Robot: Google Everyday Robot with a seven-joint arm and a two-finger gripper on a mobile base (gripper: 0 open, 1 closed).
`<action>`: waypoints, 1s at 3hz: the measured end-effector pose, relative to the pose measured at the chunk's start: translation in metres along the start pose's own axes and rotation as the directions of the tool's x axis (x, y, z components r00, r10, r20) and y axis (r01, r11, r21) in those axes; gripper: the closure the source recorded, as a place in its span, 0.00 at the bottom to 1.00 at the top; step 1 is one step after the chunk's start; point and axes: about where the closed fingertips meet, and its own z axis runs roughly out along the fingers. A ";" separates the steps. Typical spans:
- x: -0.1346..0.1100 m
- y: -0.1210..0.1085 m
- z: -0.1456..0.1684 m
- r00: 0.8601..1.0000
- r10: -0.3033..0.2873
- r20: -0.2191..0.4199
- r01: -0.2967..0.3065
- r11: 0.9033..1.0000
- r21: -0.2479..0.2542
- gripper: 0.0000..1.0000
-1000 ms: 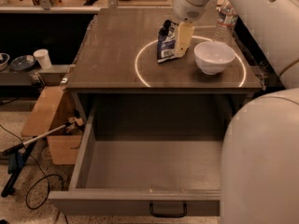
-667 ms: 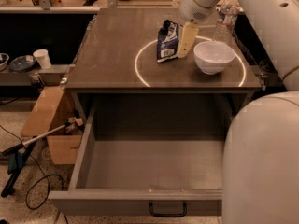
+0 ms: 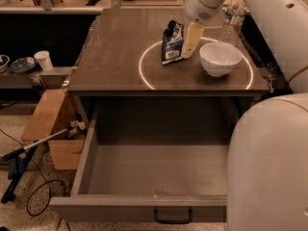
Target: Place blue chip bag into top drawer
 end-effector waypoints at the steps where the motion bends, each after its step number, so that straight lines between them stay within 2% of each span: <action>1: -0.002 -0.016 0.011 1.000 -0.027 -0.001 0.027 0.999 0.021 0.00; 2: -0.002 -0.026 0.023 0.999 -0.047 0.001 0.047 0.999 0.017 0.00; 3: 0.004 -0.020 0.040 1.000 -0.011 -0.013 0.010 0.999 -0.053 0.00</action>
Offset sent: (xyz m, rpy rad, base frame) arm 0.0608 0.0047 0.0050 -0.0273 -0.0420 0.0511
